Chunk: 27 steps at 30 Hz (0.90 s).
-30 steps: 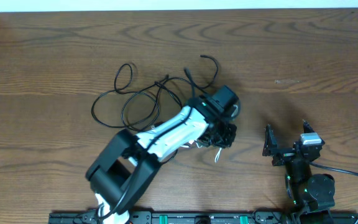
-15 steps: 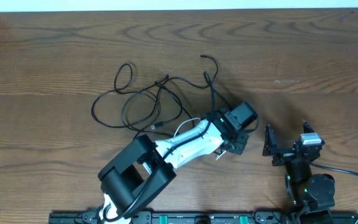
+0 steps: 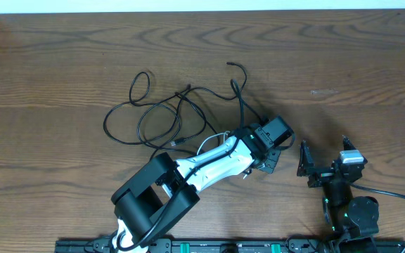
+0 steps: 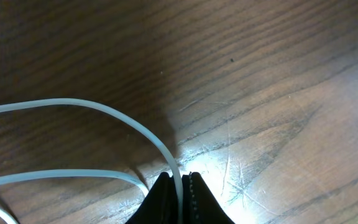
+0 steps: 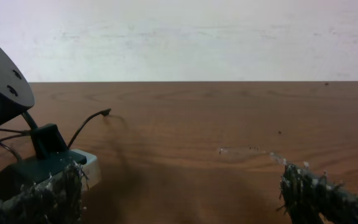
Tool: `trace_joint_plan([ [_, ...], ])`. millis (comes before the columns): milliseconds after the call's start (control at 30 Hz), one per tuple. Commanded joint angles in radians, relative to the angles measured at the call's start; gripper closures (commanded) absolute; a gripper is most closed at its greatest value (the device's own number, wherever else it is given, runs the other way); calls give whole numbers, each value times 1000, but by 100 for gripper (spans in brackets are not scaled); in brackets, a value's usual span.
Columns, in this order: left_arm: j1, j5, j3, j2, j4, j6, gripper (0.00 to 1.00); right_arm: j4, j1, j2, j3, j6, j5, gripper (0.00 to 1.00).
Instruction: Untangle cables
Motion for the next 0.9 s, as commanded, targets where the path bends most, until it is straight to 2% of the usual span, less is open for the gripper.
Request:
trace_joint_plan([
  [0, 2, -18, 6, 13, -5, -2, 83, -4, -5, -6, -1, 13, 8, 1],
  [67, 2, -18, 6, 13, -5, -2, 60, -4, -5, -6, -1, 13, 8, 1],
  [133, 2, -18, 6, 13, -5, -2, 33, -4, -5, -6, -1, 13, 8, 1],
  [167, 2, -18, 6, 12, -4, -2, 25, -4, -5, -6, -1, 13, 8, 1],
  [467, 9, -11, 16, -114, -4, -1, 11, -4, -5, -6, -1, 13, 8, 1],
  [600, 37, -31, 16, -245, -8, 2, 10, -4, -5, -6, -1, 13, 8, 1],
  [867, 147, -262, 16, -487, -70, 3, 10, -4, -5, -6, -1, 13, 8, 1],
])
